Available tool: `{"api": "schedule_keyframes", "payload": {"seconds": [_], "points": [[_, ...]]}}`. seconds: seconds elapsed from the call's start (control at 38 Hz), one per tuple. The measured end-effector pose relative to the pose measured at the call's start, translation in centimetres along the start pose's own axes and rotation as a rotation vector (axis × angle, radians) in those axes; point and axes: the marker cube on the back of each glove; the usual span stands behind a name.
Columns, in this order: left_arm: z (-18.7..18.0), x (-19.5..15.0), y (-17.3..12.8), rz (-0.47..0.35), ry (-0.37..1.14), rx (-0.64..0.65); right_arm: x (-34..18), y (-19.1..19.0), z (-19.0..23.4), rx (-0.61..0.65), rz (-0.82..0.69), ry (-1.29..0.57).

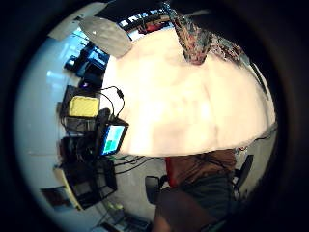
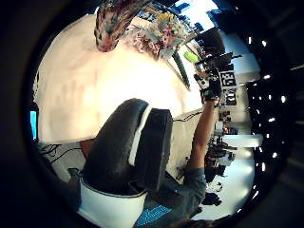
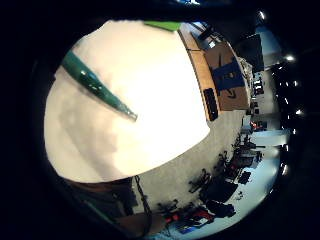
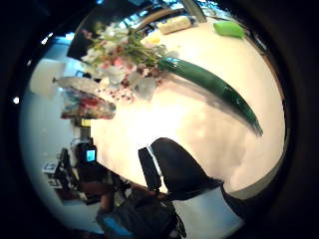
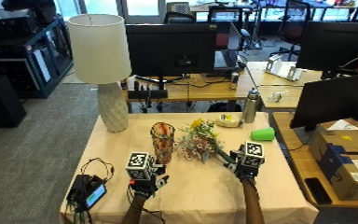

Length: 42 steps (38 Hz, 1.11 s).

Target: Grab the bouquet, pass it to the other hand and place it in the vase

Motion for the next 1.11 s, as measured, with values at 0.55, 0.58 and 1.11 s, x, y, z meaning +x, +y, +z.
{"api": "schedule_keyframes", "payload": {"seconds": [0.55,0.58,1.11], "points": [[0.2,0.0,0.9,-0.013,0.035,-0.048,-1.1,1.9,2.3,-0.232,-0.073,-0.422],[0.2,0.0,1.0,-0.012,0.035,-0.052,-1.0,1.8,2.4,-0.229,-0.068,-0.444],[1.7,-0.6,-0.6,-0.001,0.059,0.000,-1.6,0.2,0.7,0.074,-0.026,-0.389]]}}
